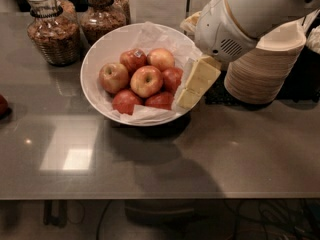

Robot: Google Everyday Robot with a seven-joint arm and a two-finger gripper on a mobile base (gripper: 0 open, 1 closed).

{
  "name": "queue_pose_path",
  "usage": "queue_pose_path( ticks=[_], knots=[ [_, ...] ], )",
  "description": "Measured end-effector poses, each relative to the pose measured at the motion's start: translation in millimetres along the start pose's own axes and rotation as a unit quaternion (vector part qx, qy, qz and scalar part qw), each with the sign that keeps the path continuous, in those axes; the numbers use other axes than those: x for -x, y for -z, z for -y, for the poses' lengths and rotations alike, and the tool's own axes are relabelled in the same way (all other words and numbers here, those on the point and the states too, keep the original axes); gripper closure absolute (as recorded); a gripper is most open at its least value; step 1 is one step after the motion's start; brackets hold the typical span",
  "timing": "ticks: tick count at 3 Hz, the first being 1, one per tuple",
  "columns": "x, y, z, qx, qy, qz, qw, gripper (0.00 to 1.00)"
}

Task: Pick apple from white bowl

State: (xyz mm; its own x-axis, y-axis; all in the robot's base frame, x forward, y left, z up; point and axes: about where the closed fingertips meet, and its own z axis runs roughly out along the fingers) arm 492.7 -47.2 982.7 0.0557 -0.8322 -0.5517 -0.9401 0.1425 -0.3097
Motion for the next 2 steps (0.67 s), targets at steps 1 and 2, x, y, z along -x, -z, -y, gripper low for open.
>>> queue_pose_path(
  ticks=[1, 2],
  knots=[
    [24.7, -22.3, 19.8, -0.01, -0.013, 0.026, 0.9995, 0.0],
    [41.2, -45.9, 27.8, -0.024, -0.028, 0.007, 0.9993, 0.0]
  ],
)
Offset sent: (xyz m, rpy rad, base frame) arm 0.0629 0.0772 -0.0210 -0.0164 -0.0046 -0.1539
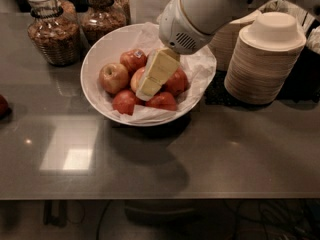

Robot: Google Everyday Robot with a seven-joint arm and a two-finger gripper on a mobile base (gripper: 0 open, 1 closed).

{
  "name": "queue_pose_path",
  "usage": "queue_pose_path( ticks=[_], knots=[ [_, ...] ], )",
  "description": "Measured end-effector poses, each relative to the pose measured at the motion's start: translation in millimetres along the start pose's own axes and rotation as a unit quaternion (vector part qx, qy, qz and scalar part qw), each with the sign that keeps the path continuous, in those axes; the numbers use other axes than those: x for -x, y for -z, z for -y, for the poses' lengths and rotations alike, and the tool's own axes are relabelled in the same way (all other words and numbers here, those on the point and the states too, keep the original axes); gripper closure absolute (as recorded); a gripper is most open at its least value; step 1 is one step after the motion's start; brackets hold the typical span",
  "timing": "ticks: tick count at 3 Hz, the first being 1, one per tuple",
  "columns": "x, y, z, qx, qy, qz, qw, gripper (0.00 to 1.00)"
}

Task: Pick apple from white bowl

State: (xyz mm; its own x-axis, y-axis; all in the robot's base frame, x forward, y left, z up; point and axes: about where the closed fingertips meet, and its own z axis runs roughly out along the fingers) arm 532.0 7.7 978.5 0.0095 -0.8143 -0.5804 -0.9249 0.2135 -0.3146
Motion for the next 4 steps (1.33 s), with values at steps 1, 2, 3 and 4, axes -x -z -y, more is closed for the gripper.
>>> queue_pose_path(
  ticks=[1, 2, 3, 4],
  knots=[
    [2.4, -25.6, -4.6, -0.017, -0.01, -0.042, 0.9989, 0.0],
    [-9.5, -48.5, -10.2, -0.026, -0.023, -0.067, 0.9971, 0.0],
    [-26.6, -62.4, -12.1, -0.033, -0.038, -0.075, 0.9959, 0.0],
    [-41.7, -68.0, -8.7, -0.036, -0.053, -0.074, 0.9952, 0.0]
  ],
)
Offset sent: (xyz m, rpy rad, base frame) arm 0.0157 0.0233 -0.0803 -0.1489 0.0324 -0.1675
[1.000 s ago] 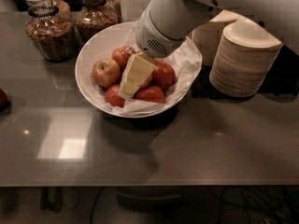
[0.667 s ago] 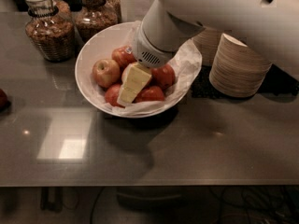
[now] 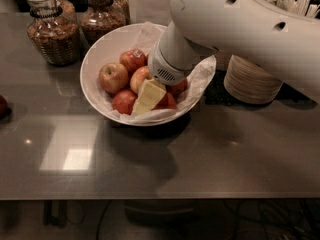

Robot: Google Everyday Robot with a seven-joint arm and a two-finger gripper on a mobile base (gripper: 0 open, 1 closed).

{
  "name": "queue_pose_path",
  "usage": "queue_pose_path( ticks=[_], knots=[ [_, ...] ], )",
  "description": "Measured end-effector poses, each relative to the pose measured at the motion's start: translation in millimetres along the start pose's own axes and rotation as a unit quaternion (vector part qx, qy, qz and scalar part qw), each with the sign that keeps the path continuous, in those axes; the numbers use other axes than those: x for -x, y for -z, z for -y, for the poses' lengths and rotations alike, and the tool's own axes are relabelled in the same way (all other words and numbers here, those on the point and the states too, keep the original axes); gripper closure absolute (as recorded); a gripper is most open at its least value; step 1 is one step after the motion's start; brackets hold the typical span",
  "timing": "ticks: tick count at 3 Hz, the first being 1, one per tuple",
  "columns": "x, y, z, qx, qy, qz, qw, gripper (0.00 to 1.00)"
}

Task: Pick apple from white bowl

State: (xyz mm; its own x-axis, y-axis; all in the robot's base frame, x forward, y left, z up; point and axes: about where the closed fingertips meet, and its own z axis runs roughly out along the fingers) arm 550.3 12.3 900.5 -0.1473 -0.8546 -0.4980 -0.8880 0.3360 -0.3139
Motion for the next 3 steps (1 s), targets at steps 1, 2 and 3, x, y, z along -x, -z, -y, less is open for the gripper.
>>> queue_pose_path(
  ticks=[1, 2, 3],
  knots=[
    [0.0, 0.0, 0.0, 0.0, 0.0, 0.0, 1.0, 0.1],
    [0.0, 0.0, 0.0, 0.0, 0.0, 0.0, 1.0, 0.29],
    [0.0, 0.0, 0.0, 0.0, 0.0, 0.0, 1.0, 0.52]
  ],
)
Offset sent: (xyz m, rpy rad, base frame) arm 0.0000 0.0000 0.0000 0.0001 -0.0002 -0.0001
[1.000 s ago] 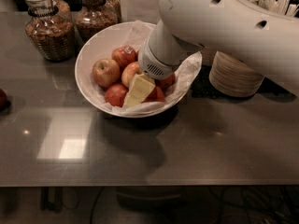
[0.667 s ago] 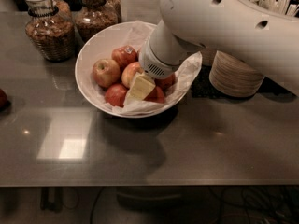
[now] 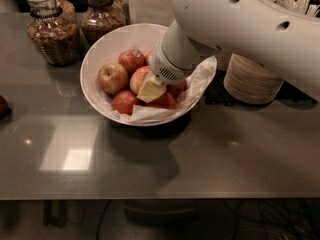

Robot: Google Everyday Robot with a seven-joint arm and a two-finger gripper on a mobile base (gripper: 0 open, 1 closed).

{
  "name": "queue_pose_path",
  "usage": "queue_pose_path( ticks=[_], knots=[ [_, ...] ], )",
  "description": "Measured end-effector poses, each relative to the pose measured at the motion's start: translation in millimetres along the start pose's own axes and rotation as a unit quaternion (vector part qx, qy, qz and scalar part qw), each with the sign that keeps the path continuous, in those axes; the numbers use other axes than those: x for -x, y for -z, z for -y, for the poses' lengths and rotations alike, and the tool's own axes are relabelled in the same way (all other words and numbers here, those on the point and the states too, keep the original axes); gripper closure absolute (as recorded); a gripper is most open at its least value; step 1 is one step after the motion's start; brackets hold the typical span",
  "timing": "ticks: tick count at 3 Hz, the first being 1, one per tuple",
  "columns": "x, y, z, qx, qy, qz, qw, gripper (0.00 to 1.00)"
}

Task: Pick apple from white bowl

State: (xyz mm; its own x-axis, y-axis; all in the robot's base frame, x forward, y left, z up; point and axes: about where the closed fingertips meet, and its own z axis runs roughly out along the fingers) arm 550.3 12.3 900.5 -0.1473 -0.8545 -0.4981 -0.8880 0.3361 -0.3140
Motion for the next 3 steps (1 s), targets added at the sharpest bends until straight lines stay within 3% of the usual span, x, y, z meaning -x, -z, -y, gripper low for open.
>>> queue_pose_path(
  ticks=[2, 3],
  knots=[
    [0.0, 0.0, 0.0, 0.0, 0.0, 0.0, 1.0, 0.98],
    [0.0, 0.0, -0.2, 0.0, 0.0, 0.0, 1.0, 1.0]
  ],
)
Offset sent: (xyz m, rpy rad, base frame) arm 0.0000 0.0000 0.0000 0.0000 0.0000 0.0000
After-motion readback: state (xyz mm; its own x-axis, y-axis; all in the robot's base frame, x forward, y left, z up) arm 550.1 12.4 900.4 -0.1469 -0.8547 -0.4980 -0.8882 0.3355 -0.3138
